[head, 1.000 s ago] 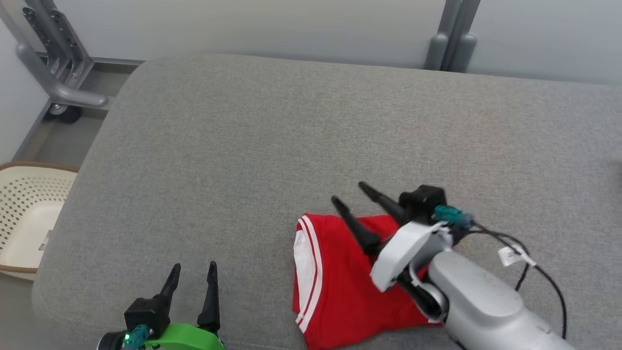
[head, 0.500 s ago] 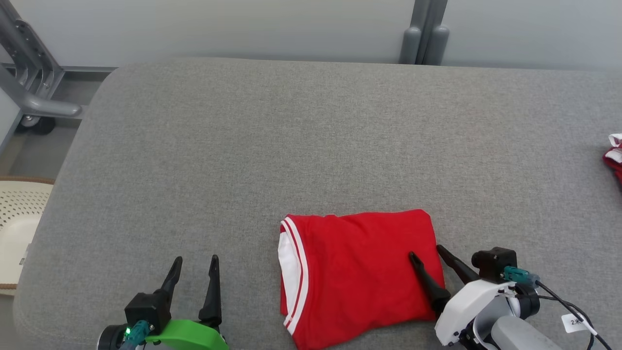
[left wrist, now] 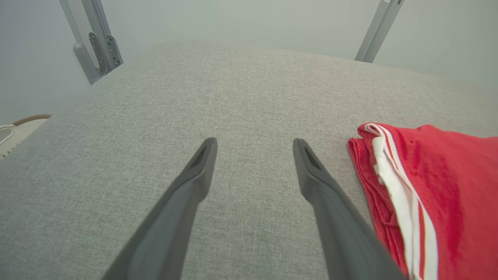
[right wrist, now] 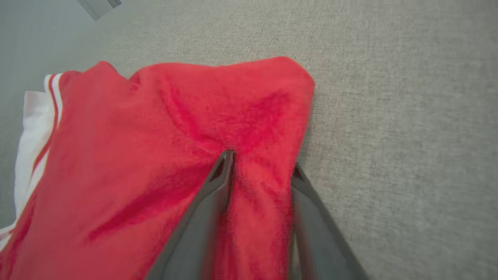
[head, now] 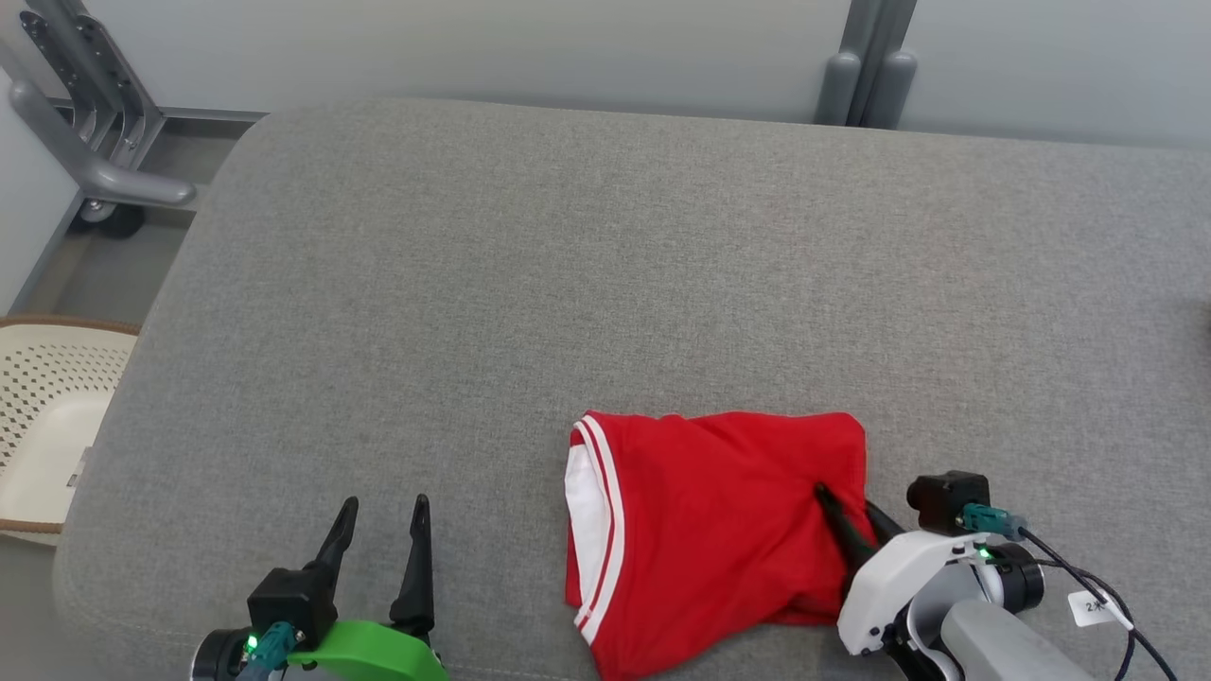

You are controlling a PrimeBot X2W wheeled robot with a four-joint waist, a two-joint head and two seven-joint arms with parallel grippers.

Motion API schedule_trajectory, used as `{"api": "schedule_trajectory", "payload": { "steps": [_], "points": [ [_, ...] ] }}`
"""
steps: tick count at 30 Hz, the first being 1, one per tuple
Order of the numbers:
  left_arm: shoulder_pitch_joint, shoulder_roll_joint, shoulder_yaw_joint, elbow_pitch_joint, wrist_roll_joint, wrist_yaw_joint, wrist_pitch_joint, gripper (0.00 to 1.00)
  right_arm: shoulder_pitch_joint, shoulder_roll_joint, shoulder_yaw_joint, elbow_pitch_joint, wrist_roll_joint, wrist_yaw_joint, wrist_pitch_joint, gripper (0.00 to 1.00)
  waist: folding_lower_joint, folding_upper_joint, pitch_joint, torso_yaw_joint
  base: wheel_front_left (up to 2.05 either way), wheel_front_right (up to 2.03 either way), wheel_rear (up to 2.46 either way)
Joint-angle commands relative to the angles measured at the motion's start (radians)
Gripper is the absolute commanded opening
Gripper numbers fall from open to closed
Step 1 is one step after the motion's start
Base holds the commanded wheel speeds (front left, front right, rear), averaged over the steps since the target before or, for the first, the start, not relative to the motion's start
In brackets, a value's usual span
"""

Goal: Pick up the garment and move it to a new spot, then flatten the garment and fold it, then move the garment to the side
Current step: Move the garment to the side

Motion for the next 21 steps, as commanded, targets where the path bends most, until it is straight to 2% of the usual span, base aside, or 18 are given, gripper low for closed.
{"api": "schedule_trajectory", "payload": {
  "steps": [1, 5, 9, 21],
  "points": [
    [-0.016, 0.002, 0.003, -0.007, 0.009, 0.003, 0.000, 1.00, -0.009, -0.002, -0.014, 0.005, -0.017, -0.001, 0.004, 0.00, 0.0000, 0.0000, -0.002, -0.006, 0.00, 0.00, 0.00],
    [-0.017, 0.002, 0.008, -0.021, 0.023, -0.002, 0.000, 1.00, -0.034, -0.018, -0.083, -0.016, -0.049, -0.001, 0.002, 0.00, 0.0000, 0.0000, -0.008, -0.041, 0.00, 0.00, 0.00],
    [-0.020, 0.002, 0.014, -0.035, 0.034, -0.007, 0.000, 1.00, -0.043, -0.017, -0.144, -0.030, -0.082, -0.001, 0.002, 0.00, 0.0000, 0.0000, -0.014, -0.111, 0.00, 0.00, 0.00],
    [-0.076, 0.003, -0.018, -0.087, 0.055, -0.029, 0.000, 1.00, -0.038, -0.006, -0.213, -0.024, -0.134, -0.001, 0.002, 0.00, 0.0000, 0.0000, -0.002, -0.471, 0.00, 0.00, 0.00]
  ]
}}
